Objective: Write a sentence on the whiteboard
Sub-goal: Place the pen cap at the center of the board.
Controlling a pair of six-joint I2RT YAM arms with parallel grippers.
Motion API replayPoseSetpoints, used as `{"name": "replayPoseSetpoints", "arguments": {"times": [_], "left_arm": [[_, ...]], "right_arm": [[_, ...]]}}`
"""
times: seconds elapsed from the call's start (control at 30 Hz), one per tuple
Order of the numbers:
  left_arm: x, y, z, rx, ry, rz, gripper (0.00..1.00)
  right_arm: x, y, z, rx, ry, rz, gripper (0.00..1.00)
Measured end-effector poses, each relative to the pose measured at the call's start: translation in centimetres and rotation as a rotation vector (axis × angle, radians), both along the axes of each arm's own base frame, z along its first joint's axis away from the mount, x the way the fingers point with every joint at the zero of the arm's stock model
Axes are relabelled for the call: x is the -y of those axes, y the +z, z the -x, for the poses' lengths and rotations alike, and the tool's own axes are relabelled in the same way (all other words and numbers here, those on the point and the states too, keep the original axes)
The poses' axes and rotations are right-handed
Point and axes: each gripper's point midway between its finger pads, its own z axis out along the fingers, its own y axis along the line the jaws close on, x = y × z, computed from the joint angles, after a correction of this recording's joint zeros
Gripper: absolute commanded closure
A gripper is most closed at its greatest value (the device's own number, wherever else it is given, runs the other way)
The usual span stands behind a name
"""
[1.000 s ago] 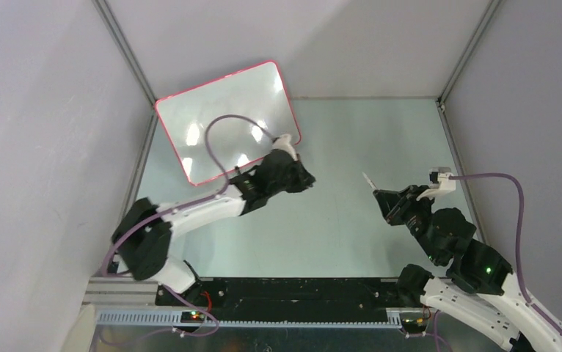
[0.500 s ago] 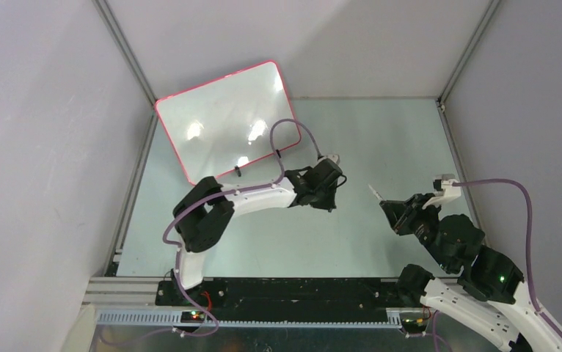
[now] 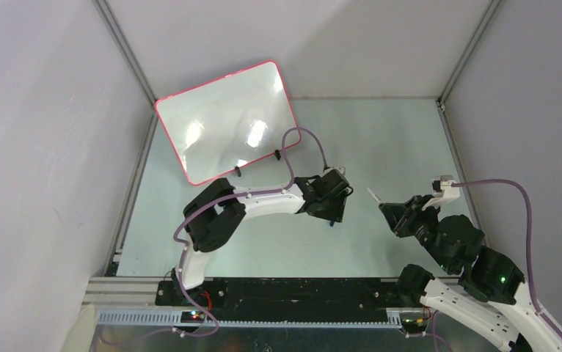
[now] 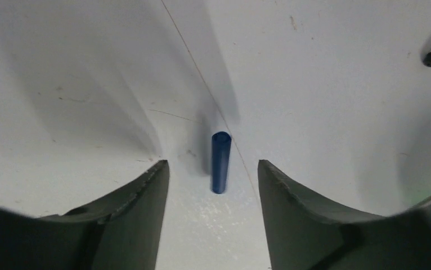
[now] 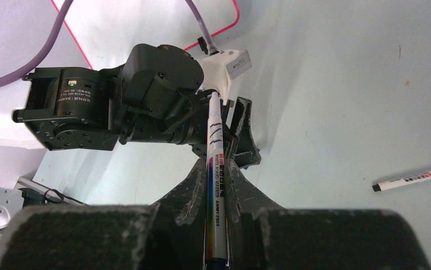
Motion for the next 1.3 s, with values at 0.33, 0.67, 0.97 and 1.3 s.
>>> {"name": "replayPoseSetpoints", "arguments": {"times": [0.33,0.67,0.97,1.3], "left_arm": [[-2.9,4.0,-0.2,0.092,0.006,-0.024,0.08],[-15.9,14.3,-1.7,0.353,0.164,0.194,0.01],[-25.4,15.1,-2.5,0.497,0.358,0.272,0.01],[-32.1,15.3,-4.3,0.711,0.544,0.311,0.01]], "right_arm": [[-0.1,0.0,0.0,-0.002,0.001,0.002,1.00],[-1.3,-0.5,-0.2,-0.024,0.040,0.027,1.00],[-4.3,-2.5,-2.9,-0.092,0.082,0.105,1.00],[-5.6,-2.6,-8.8,-0.139,0.131,-0.074,1.00]]}}
